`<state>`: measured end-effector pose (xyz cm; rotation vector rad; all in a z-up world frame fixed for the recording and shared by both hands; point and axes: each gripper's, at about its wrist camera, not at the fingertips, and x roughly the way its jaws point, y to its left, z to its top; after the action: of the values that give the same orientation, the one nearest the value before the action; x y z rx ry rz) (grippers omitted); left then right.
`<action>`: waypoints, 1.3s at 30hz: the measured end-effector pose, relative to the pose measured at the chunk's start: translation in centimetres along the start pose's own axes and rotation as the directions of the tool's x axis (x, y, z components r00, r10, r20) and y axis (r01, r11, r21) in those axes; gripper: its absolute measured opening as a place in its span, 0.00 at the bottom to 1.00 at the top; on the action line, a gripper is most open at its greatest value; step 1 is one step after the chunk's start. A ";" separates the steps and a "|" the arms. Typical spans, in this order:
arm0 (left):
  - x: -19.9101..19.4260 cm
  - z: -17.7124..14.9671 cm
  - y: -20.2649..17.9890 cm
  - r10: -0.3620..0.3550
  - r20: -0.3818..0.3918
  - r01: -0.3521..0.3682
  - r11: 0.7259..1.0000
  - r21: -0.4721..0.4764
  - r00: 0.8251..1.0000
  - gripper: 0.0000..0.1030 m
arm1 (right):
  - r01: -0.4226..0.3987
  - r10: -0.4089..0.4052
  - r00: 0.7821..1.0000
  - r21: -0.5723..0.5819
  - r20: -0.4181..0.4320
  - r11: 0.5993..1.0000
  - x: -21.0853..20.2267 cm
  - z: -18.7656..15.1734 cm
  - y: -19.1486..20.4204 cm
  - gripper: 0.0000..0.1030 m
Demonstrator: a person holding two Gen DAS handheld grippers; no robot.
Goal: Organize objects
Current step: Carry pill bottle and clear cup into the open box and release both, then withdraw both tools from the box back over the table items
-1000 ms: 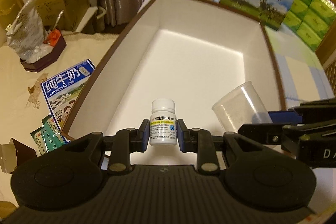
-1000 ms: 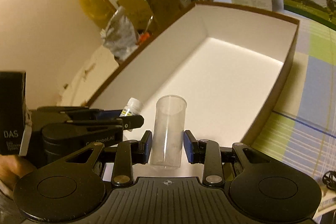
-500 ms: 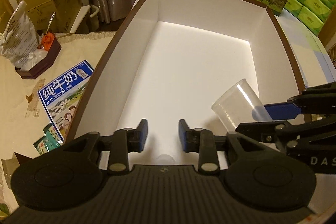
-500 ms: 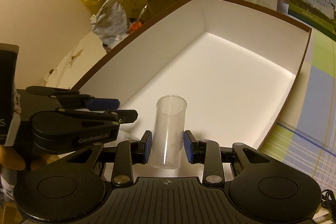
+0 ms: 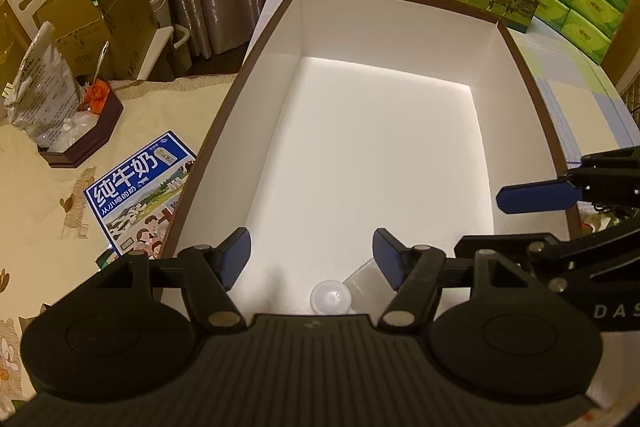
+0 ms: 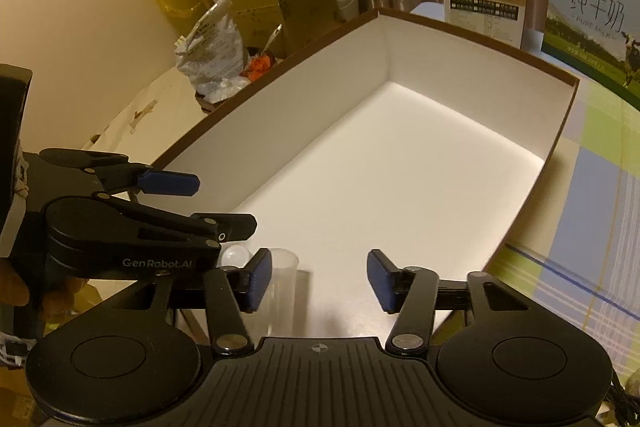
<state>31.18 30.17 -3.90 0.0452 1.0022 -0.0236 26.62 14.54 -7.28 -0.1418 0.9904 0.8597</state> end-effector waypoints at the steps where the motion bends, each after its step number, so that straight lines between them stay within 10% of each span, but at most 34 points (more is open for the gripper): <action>1: -0.2 0.0 -0.1 0.003 0.000 -0.003 1.000 0.002 1.000 0.66 | 0.001 -0.001 1.000 -0.001 0.005 1.000 -0.3 -0.1 0.0 0.57; 13: -3.6 -0.3 -0.8 0.019 0.034 -0.019 1.000 -0.009 0.999 0.80 | 0.020 -0.016 0.995 -0.035 0.094 0.999 -4.5 -1.2 0.4 0.91; 39: -9.8 -5.1 -6.5 0.008 0.055 -0.005 0.998 -0.056 0.998 0.81 | -0.044 0.041 0.988 0.019 0.148 0.999 -13.1 -7.3 -1.9 0.95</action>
<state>21.37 23.89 1.43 -0.0031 0.9473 0.0093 19.58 2.33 -1.69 -0.0378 0.8661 0.8852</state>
